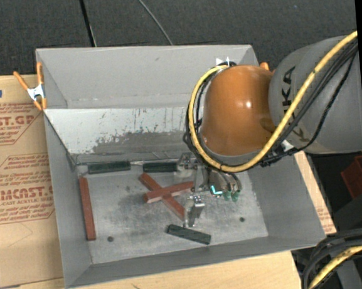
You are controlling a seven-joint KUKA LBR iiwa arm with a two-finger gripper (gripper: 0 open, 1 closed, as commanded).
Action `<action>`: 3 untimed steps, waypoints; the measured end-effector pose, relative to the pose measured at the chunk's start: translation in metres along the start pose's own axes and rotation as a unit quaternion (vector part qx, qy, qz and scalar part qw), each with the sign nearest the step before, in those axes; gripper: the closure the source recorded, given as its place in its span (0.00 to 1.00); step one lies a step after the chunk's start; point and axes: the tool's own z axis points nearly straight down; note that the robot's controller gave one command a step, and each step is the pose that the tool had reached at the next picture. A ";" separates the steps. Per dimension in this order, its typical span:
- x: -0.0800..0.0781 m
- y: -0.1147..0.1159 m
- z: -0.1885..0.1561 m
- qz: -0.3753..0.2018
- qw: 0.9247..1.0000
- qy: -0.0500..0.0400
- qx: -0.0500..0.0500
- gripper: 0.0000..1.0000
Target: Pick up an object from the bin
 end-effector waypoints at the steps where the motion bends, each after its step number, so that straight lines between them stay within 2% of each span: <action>1: -0.002 0.000 -0.004 0.000 1.000 -0.004 0.000 0.00; 2: -0.022 -0.016 0.032 -0.027 1.000 -0.009 -0.001 0.00; 3: -0.047 -0.030 0.128 -0.023 1.000 -0.021 -0.002 1.00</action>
Offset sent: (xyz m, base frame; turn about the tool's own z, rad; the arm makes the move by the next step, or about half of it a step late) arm 0.0607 -0.0579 -0.1289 -0.1648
